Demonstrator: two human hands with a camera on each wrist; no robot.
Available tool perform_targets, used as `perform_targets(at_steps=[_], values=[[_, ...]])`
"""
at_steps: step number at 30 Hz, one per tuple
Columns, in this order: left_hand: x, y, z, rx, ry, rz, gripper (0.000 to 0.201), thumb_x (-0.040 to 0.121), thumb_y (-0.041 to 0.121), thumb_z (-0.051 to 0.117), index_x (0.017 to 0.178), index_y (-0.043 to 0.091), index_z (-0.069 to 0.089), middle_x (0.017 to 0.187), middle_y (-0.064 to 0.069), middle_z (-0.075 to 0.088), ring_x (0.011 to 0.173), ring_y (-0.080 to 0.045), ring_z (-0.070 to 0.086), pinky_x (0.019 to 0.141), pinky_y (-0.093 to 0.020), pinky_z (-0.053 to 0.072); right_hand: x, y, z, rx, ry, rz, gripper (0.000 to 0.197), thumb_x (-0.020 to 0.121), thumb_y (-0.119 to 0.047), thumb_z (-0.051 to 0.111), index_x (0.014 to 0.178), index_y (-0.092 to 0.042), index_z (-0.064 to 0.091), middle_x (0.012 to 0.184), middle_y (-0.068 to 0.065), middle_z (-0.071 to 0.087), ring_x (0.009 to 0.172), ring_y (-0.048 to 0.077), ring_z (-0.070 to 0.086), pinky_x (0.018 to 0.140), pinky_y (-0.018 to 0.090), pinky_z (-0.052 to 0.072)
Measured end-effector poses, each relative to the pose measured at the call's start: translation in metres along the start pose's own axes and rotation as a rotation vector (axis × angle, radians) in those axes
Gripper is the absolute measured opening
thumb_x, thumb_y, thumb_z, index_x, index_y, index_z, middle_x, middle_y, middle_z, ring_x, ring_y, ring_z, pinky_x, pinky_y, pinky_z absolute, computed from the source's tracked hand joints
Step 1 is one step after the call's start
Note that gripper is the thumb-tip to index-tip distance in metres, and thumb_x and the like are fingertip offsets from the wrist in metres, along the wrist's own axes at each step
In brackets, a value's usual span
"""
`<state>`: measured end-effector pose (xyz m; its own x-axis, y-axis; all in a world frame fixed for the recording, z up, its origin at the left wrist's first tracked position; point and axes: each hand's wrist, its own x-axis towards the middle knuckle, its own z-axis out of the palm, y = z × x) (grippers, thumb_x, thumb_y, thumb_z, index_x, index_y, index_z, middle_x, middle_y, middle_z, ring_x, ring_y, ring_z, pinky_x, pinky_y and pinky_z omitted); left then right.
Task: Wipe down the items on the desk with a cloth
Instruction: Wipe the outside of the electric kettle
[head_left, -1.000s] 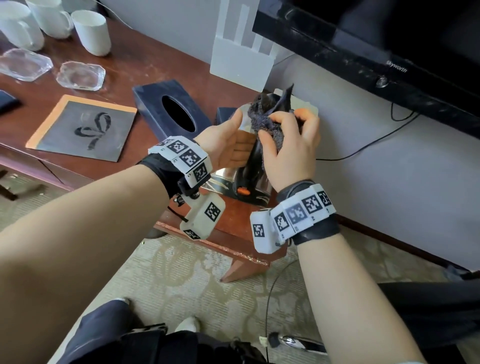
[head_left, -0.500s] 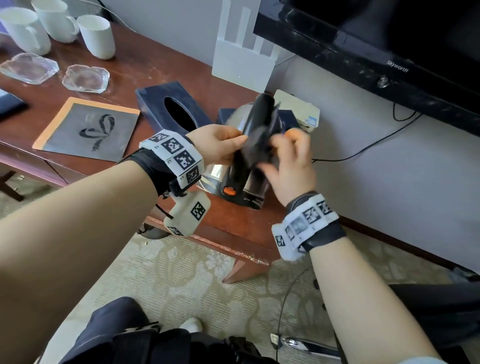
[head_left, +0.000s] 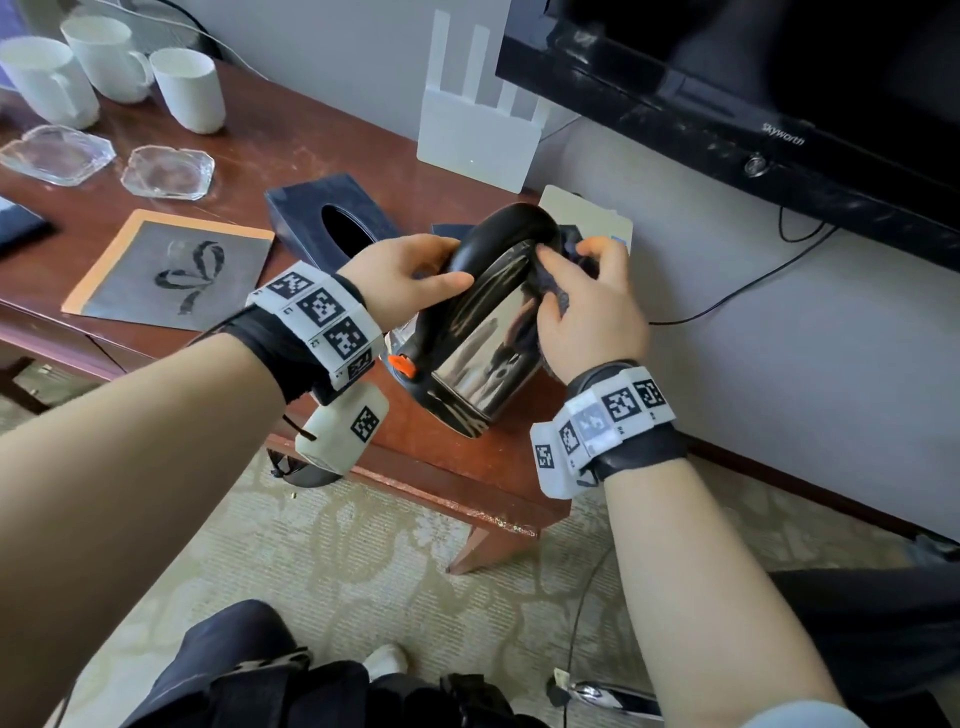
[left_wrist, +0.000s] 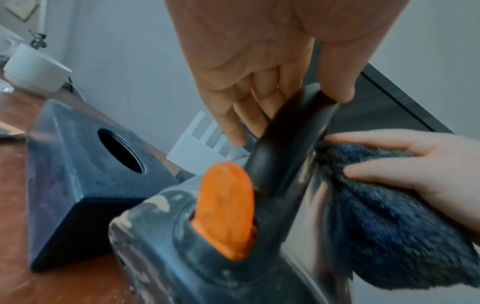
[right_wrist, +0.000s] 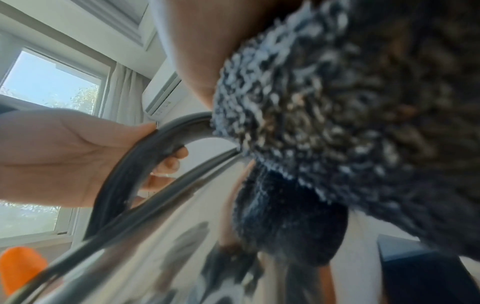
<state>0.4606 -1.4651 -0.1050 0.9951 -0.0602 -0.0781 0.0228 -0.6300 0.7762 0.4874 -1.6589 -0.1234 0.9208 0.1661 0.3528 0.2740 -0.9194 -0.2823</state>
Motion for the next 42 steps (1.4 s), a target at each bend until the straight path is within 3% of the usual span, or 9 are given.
perform_targets(at_steps=[7, 12, 15, 22, 27, 31, 35, 38, 42], values=[[0.006, 0.004, 0.005, 0.0, 0.003, 0.009, 0.038, 0.096, 0.026, 0.047, 0.133, 0.018, 0.043, 0.116, 0.007, 0.054, 0.105, -0.009, 0.051, 0.095, -0.023, 0.036, 0.002, -0.017, 0.012, -0.111, -0.014, -0.097, 0.039, 0.093, -0.026, 0.05, 0.132, -0.027, 0.05, 0.131, -0.004, 0.043, 0.113, 0.019, 0.046, 0.065, 0.025, 0.034], [0.011, 0.001, 0.004, -0.037, 0.016, -0.022, 0.037, 0.096, 0.026, 0.047, 0.133, 0.021, 0.044, 0.109, 0.011, 0.053, 0.102, -0.007, 0.05, 0.089, -0.019, 0.034, -0.032, -0.028, 0.028, -0.132, -0.045, -0.495, 0.035, 0.074, -0.01, 0.067, 0.108, -0.018, 0.068, 0.115, 0.0, 0.062, 0.078, 0.027, 0.06, 0.046, 0.026, 0.037], [0.012, 0.0, 0.005, 0.021, -0.014, -0.005, 0.037, 0.097, 0.028, 0.046, 0.133, 0.02, 0.043, 0.109, 0.011, 0.052, 0.103, -0.008, 0.049, 0.092, -0.021, 0.033, -0.037, -0.022, 0.026, -0.088, -0.063, -0.555, 0.034, 0.078, -0.015, 0.058, 0.109, -0.023, 0.068, 0.115, -0.007, 0.065, 0.074, 0.024, 0.058, 0.047, 0.025, 0.041], [0.012, -0.001, 0.006, 0.002, -0.036, -0.027, 0.039, 0.095, 0.032, 0.048, 0.132, 0.022, 0.043, 0.114, 0.007, 0.056, 0.11, -0.016, 0.055, 0.101, -0.038, 0.042, 0.015, 0.008, 0.005, -0.196, -0.063, -0.149, 0.041, 0.094, -0.015, 0.043, 0.129, -0.034, 0.053, 0.122, -0.012, 0.061, 0.101, 0.025, 0.05, 0.067, 0.031, 0.043], [0.01, -0.008, 0.003, -0.067, -0.017, -0.055, 0.04, 0.093, 0.033, 0.051, 0.132, 0.024, 0.043, 0.114, 0.006, 0.056, 0.11, -0.017, 0.056, 0.099, -0.036, 0.044, -0.02, -0.01, 0.016, -0.141, -0.015, -0.521, 0.036, 0.079, -0.009, 0.05, 0.107, -0.024, 0.068, 0.105, -0.007, 0.069, 0.065, 0.028, 0.056, 0.046, 0.024, 0.039], [0.01, -0.007, 0.002, 0.01, -0.023, 0.019, 0.041, 0.093, 0.032, 0.053, 0.131, 0.019, 0.045, 0.135, 0.006, 0.043, 0.12, -0.009, 0.043, 0.099, -0.023, 0.031, -0.037, -0.009, 0.014, -0.056, -0.143, -0.691, 0.038, 0.078, -0.014, 0.046, 0.104, -0.028, 0.069, 0.104, -0.011, 0.07, 0.065, 0.026, 0.058, 0.042, 0.023, 0.043], [0.01, -0.001, -0.004, 0.136, -0.03, 0.085, 0.055, 0.065, 0.056, 0.067, 0.095, 0.011, 0.058, 0.15, -0.005, 0.016, 0.135, -0.021, 0.027, 0.107, -0.033, 0.027, -0.025, 0.002, -0.003, 0.135, -0.123, -0.367, 0.035, 0.087, -0.014, 0.049, 0.115, -0.029, 0.066, 0.115, -0.012, 0.065, 0.099, 0.021, 0.057, 0.075, 0.029, 0.05], [0.006, 0.006, -0.006, 0.232, -0.014, 0.119, 0.075, 0.048, 0.069, 0.052, 0.089, 0.007, 0.062, 0.148, -0.009, 0.02, 0.135, -0.027, 0.028, 0.11, -0.04, 0.027, -0.007, 0.005, -0.022, 0.415, -0.068, 0.006, 0.033, 0.092, -0.016, 0.052, 0.124, -0.023, 0.06, 0.126, -0.003, 0.058, 0.116, 0.014, 0.049, 0.089, 0.014, 0.033], [0.004, 0.005, -0.002, 0.422, -0.028, 0.277, 0.085, 0.054, 0.072, 0.031, 0.093, 0.006, 0.069, 0.147, -0.015, 0.027, 0.13, -0.037, 0.033, 0.105, -0.051, 0.031, 0.004, -0.009, -0.026, 0.356, -0.219, -0.016, 0.035, 0.094, -0.03, 0.052, 0.127, -0.021, 0.057, 0.129, 0.0, 0.054, 0.119, 0.015, 0.049, 0.092, 0.02, 0.033]])
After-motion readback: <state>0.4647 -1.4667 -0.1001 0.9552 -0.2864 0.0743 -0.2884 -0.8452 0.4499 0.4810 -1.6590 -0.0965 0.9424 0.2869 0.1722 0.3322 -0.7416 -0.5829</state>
